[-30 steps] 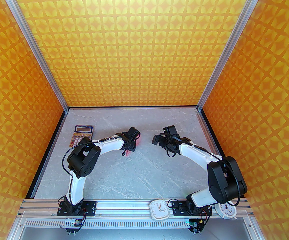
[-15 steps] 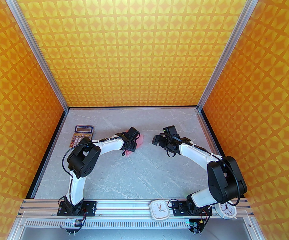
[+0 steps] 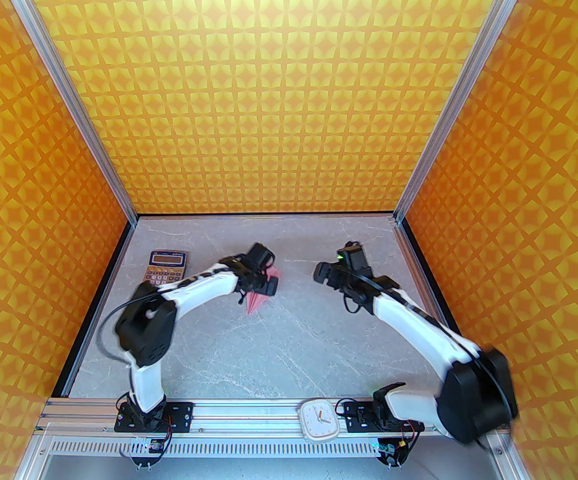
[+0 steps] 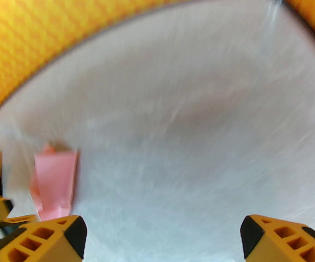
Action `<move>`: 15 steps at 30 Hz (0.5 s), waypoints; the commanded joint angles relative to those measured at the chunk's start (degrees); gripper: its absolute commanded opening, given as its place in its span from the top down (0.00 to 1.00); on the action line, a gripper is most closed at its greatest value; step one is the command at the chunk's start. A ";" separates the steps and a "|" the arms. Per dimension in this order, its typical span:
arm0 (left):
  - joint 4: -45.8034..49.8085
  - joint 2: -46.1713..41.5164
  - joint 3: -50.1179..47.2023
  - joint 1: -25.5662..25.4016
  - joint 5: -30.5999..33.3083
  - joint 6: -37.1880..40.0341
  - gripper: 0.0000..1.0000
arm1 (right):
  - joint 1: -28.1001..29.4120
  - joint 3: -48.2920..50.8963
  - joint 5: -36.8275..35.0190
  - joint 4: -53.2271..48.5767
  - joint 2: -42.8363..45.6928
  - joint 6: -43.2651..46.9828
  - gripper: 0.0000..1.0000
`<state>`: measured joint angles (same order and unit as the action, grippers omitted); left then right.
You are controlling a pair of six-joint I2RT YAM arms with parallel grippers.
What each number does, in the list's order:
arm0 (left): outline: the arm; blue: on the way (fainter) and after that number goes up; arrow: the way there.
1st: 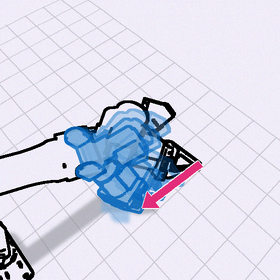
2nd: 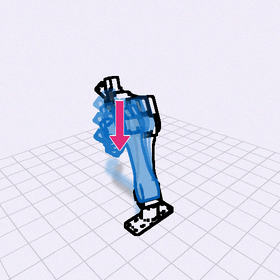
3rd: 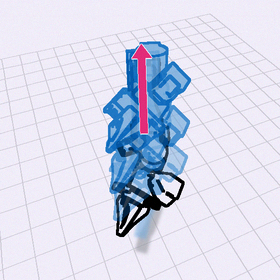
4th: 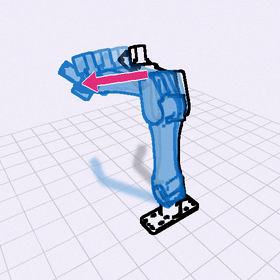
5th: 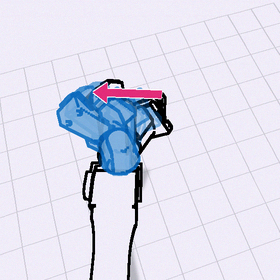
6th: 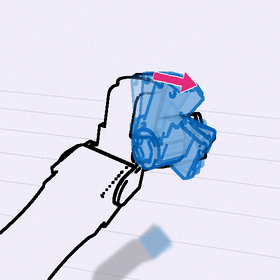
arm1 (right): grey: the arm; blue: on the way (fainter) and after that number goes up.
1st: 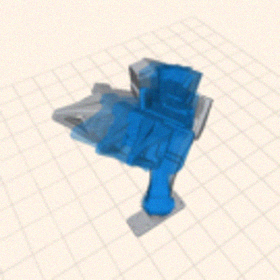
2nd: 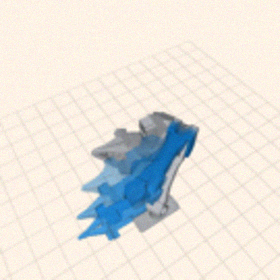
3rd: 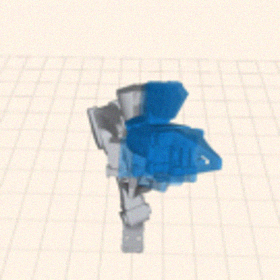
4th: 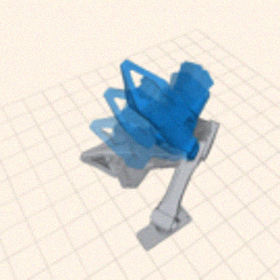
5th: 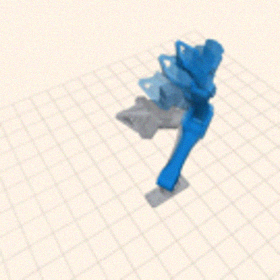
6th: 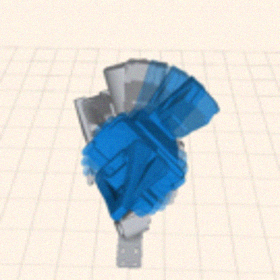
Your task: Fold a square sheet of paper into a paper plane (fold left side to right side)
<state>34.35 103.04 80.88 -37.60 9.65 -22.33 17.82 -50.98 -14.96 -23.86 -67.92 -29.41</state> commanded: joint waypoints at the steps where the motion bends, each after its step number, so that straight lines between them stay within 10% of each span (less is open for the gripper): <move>1: 2.04 -7.78 -1.66 4.36 1.49 -1.78 0.01 | -0.35 5.89 -13.61 4.89 6.15 8.54 0.01; 8: -7.07 -23.95 -21.50 19.21 13.46 -4.67 0.01 | -0.38 27.91 -24.71 38.55 10.64 26.10 0.02; 15: -30.81 -30.12 -42.24 29.90 18.55 1.86 0.01 | -0.52 31.39 -27.24 65.63 -7.60 32.26 0.01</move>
<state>15.31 75.29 41.52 -9.15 24.71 -23.27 17.47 -18.31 -38.54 23.70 -71.13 -3.31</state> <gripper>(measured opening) 0.989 0.986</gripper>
